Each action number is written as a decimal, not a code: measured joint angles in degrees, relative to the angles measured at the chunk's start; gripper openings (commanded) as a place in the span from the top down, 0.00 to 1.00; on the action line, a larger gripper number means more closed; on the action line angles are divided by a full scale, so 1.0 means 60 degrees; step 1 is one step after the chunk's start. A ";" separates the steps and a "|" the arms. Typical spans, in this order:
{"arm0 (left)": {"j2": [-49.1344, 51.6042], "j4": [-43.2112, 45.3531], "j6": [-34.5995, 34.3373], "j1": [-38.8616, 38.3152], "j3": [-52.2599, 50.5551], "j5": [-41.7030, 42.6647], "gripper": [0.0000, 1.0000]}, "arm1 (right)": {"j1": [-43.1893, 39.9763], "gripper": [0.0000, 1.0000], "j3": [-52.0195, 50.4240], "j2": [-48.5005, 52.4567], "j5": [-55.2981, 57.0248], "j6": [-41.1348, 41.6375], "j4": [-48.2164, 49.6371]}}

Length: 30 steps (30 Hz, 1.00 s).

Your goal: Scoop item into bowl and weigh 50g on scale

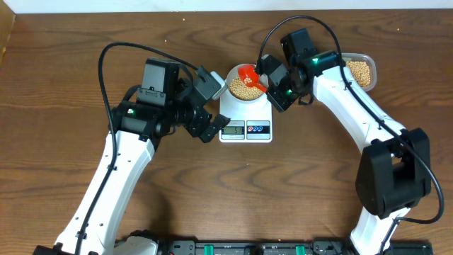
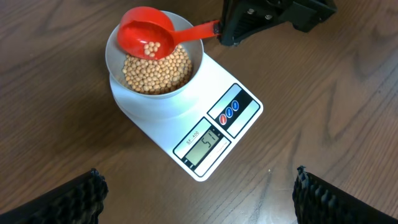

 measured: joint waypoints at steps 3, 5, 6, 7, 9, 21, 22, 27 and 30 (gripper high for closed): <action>0.0004 0.0000 0.0000 0.0000 0.0000 0.0000 0.02 | 0.0000 0.99 0.0000 0.0000 0.0117 0.0036 -0.0051; 0.0004 0.0000 0.0000 0.0000 0.0000 0.0000 0.02 | 0.0000 0.99 0.0000 0.0000 0.0160 0.0062 -0.0084; 0.0004 0.0000 0.0000 0.0000 0.0000 0.0000 0.02 | 0.0000 0.99 0.0000 0.0000 0.0182 0.0066 -0.0106; 0.0004 0.0000 0.0000 0.0000 0.0000 0.0000 0.02 | 0.0000 0.99 0.0000 0.0000 0.0189 0.0066 -0.0138; 0.0004 0.0000 0.0000 0.0000 0.0000 0.0000 0.02 | 0.0000 0.99 0.0000 0.0000 0.0219 0.0069 -0.0197; 0.0004 0.0000 0.0000 0.0000 0.0000 0.0000 0.02 | 0.0000 0.99 0.0000 0.0000 0.0251 0.0168 -0.0346; 0.0004 0.0000 0.0000 0.0000 0.0000 0.0000 0.02 | 0.0004 0.99 0.0000 0.0000 0.0255 0.0182 -0.0342; 0.0004 0.0000 0.0000 0.0000 0.0000 0.0000 0.02 | 0.0000 0.99 0.0000 0.0000 0.0353 0.0415 -0.0299; 0.0004 0.0000 0.0000 0.0000 0.0000 0.0000 0.02 | 0.0011 0.99 0.0000 0.0000 0.0404 0.0525 -0.0284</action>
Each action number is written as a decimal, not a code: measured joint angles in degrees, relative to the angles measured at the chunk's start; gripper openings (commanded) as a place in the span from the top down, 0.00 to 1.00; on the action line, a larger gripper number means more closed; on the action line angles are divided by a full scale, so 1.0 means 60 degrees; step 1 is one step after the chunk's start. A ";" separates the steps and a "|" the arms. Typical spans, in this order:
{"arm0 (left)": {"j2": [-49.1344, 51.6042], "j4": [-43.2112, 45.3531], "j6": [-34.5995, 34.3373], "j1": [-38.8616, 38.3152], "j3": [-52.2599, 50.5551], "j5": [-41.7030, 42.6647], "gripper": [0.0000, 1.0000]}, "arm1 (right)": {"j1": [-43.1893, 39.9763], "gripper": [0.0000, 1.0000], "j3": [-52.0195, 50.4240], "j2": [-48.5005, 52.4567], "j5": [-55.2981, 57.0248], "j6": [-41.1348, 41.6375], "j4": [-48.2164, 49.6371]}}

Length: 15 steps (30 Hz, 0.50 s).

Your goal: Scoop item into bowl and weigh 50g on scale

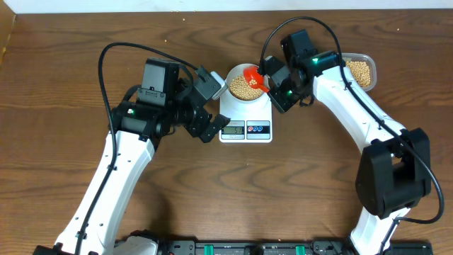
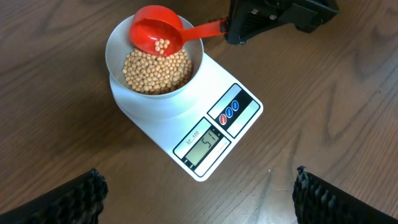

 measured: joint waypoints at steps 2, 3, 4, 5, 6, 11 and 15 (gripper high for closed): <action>0.0000 0.0000 0.0000 0.0000 0.0000 0.0000 0.02 | 0.0051 0.99 0.0000 0.0000 0.0066 0.0040 0.0004; 0.0000 0.0000 0.0000 0.0000 0.0000 0.0000 0.02 | 0.0087 0.99 0.0000 0.0000 0.0106 0.0055 0.0007; 0.0000 0.0000 0.0000 0.0000 0.0000 0.0000 0.02 | 0.0142 0.99 0.0000 0.0000 0.0164 0.0066 0.0007; 0.0000 0.0004 0.0000 0.0004 0.0000 0.0000 0.02 | 0.0219 0.99 0.0000 0.0000 0.0273 0.0073 0.0007; 0.0000 0.0000 0.0000 0.0000 0.0000 0.0000 0.02 | 0.0288 0.99 0.0000 0.0000 0.0346 0.0073 0.0011; 0.0000 0.0000 0.0000 0.0000 0.0000 0.0000 0.02 | 0.0652 0.99 0.0000 0.0000 0.0732 0.0113 0.0011; 0.0000 0.0000 0.0000 0.0000 0.0000 0.0000 0.02 | 0.0714 0.99 0.0000 0.0000 0.0892 0.0244 0.0011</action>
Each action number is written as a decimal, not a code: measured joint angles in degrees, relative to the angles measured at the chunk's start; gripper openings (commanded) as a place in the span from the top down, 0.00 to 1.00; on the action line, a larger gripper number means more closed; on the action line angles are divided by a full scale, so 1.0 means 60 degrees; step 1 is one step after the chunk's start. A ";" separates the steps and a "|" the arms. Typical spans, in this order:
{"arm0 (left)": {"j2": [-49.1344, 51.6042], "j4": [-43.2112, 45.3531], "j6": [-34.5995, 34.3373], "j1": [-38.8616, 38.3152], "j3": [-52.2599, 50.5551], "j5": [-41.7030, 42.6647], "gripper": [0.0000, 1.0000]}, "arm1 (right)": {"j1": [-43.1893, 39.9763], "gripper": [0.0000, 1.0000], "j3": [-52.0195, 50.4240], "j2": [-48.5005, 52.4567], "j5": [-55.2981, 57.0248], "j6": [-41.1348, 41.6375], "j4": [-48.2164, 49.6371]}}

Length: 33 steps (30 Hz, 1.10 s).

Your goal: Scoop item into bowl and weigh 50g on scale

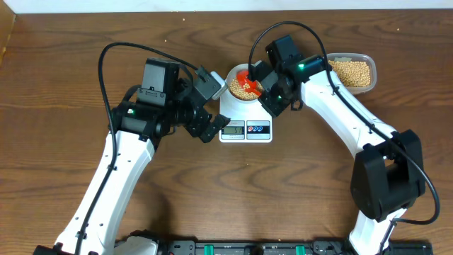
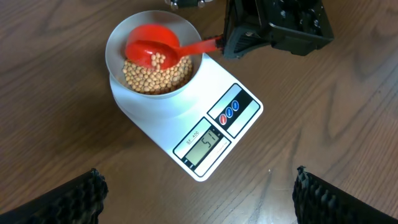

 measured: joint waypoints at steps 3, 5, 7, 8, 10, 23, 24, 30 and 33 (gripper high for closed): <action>0.0000 0.0000 0.0000 0.0000 0.0000 0.0000 0.02 | 0.0000 0.99 0.0000 0.0000 0.0102 0.0044 0.0004; 0.0000 0.0000 0.0000 0.0000 0.0000 0.0000 0.02 | 0.0000 0.99 0.0000 0.0000 0.0146 0.0058 0.0004; 0.0000 0.0000 0.0000 0.0000 0.0000 0.0000 0.02 | 0.0000 0.99 0.0000 0.0000 0.0240 0.0095 0.0022; 0.0000 0.0000 0.0000 0.0000 0.0000 0.0000 0.02 | 0.0000 0.99 0.0000 0.0000 0.0299 0.0120 0.0058; 0.0000 0.0000 0.0000 0.0000 0.0000 0.0000 0.02 | 0.0000 0.99 0.0000 0.0000 0.0415 0.0193 0.0164; 0.0000 0.0000 0.0000 0.0000 0.0000 0.0000 0.02 | 0.0000 0.99 0.0000 0.0000 0.0535 0.0291 0.0240; 0.0000 0.0000 0.0000 0.0000 0.0000 0.0000 0.02 | 0.0000 0.99 0.0000 0.0000 0.0535 0.0291 0.0226; 0.0000 0.0000 0.0000 0.0000 0.0000 0.0000 0.02 | 0.0000 0.99 0.0000 0.0000 0.0535 0.0328 0.0215; 0.0000 0.0004 0.0000 0.0000 0.0000 0.0000 0.02 | 0.0000 0.99 -0.0004 0.0000 0.0532 0.0361 0.0211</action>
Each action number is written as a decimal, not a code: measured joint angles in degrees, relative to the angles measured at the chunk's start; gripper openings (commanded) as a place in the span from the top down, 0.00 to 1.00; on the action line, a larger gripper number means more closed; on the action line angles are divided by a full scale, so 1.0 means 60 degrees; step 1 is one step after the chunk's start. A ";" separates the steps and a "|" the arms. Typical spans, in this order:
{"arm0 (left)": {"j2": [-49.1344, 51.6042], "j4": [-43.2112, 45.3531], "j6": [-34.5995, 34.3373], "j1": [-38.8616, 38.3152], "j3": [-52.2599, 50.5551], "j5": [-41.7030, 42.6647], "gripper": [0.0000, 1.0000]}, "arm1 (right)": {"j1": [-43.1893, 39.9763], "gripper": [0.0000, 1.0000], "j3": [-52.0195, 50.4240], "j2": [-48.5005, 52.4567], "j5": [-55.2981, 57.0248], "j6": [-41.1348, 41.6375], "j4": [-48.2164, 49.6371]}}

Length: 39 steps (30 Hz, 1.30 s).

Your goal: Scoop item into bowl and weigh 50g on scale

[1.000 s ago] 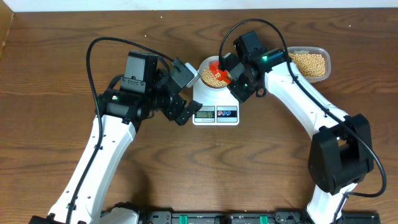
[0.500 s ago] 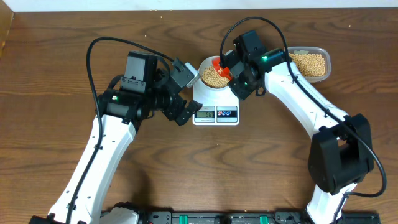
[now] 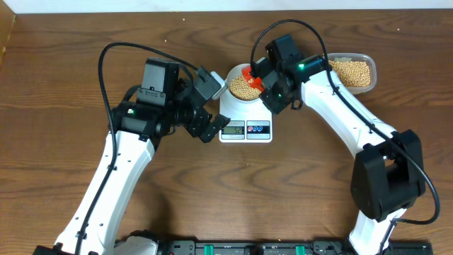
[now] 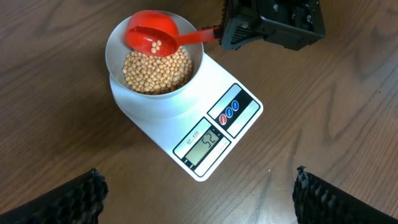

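Observation:
A white bowl [image 4: 118,59] full of soybeans stands on the white scale [image 4: 211,93], whose display [image 4: 207,142] reads about 52. A red scoop [image 4: 151,33] with a few beans in it hovers over the bowl's far rim. My right gripper [image 3: 263,80] is shut on the scoop's handle [image 4: 198,35]. My left gripper [image 4: 198,193] is open over bare table in front of the scale, its fingers [image 4: 59,199] wide apart and holding nothing. In the overhead view the bowl [image 3: 233,74] and scoop [image 3: 250,76] sit between both arms.
A clear tub [image 3: 354,71] of soybeans stands at the back right, beyond the right arm. Black cables loop above both arms. The table's far edge [image 3: 212,10] runs close behind the scale.
The scoop was dipped into the beans in the bowl; now it is lifted over the far rim with a few beans. The display changed from about 51 to about 52.
The right gripper held the scoop with a few beans over the bowl, display about 51. It then sat slightly further right, then lower in the beans. Now it is raised again and the reading is about 52. The left arm stayed put, open.

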 measured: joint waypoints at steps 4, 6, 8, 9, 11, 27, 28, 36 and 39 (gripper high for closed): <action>0.0000 -0.0004 0.0000 0.0000 0.0000 0.0000 0.02 | 0.0004 0.99 -0.0036 -0.0004 0.0000 0.0007 0.0004; 0.0000 -0.0004 0.0000 0.0000 0.0000 0.0000 0.02 | 0.0004 0.99 -0.0087 -0.0004 0.0004 0.0011 -0.0007; 0.0000 -0.0004 0.0000 0.0000 0.0000 0.0000 0.02 | 0.0007 0.99 -0.0109 0.0000 0.0004 0.0011 -0.0011; 0.0000 -0.0004 0.0000 0.0000 0.0000 0.0000 0.02 | 0.0015 0.99 -0.0109 -0.0004 0.0000 0.0015 -0.0011; 0.0000 -0.0004 0.0000 0.0000 0.0000 0.0000 0.02 | 0.0029 0.99 -0.0109 0.0000 0.0000 0.0022 -0.0015; 0.0000 -0.0004 0.0000 0.0000 0.0000 0.0000 0.02 | 0.0375 0.99 -0.0117 0.0000 0.0036 0.0040 -0.0029; 0.0000 -0.0004 0.0000 0.0000 0.0000 0.0000 0.02 | 0.0375 0.99 -0.0117 0.0000 0.0033 0.0040 -0.0040; 0.0000 -0.0004 0.0000 0.0000 0.0000 0.0000 0.02 | 0.0375 0.99 -0.0117 0.0000 -0.0138 0.0044 -0.0284; 0.0000 -0.0004 0.0000 0.0000 0.0000 0.0000 0.02 | 0.0375 0.99 -0.0117 -0.0004 -0.0313 0.0044 -0.0288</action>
